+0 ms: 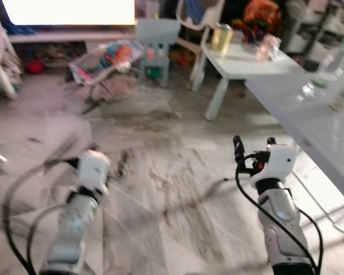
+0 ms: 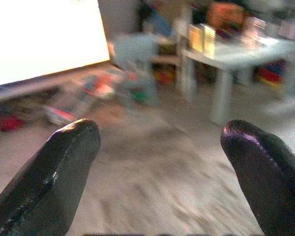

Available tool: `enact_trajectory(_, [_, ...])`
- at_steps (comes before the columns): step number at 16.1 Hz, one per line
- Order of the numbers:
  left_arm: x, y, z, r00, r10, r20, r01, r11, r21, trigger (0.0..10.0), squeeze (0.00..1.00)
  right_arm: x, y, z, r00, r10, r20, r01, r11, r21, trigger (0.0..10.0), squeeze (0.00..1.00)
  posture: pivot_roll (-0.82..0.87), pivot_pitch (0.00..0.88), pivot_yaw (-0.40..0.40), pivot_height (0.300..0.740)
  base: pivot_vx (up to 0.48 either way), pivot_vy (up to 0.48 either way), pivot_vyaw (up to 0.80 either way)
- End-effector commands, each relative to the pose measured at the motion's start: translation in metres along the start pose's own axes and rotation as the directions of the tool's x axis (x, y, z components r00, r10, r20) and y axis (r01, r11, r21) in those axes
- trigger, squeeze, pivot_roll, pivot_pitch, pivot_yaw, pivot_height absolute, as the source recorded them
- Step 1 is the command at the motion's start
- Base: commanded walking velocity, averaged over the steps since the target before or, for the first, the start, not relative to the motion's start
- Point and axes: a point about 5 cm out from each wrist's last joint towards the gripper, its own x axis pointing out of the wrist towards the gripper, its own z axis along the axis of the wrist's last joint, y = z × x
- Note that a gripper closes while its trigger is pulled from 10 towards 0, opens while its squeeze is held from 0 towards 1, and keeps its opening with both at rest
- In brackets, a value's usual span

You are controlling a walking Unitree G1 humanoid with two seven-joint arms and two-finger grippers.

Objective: Restocking fridge

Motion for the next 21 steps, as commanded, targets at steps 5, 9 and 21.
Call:
enact_trajectory(5, [0.008, 0.012, 0.005, 0.992, 0.124, 0.019, -0.125, 0.99, 0.06, 10.0, 0.0, 0.013, 0.004, 0.005, 0.999, 0.032, 0.024, -0.03, 0.997, -0.064, 10.0, 0.0, 0.07, 0.025, -0.072, 0.74, 0.447, 0.0, 0.4])
enact_trajectory(9, [0.014, 0.01, 0.004, 0.994, 0.112, 0.014, -0.112, 0.991, 0.069, 10.0, 0.0, 0.018, 0.011, 0.002, 0.999, 0.039, 0.019, -0.037, 0.998, -0.058, 10.0, 0.0, 0.07, 0.032, -0.042, 0.74, 0.417, -0.066, 0.72])
enact_trajectory(21, [0.012, -0.017, -0.01, 0.998, 0.037, -0.06, -0.035, 0.999, 0.039, 10.0, 0.0, 0.018, 0.013, -0.011, 0.999, 0.041, -0.022, -0.042, 0.996, -0.084, 10.0, 0.0, 0.07, 0.028, -0.065, 0.74, 0.335, -0.335, 0.17])
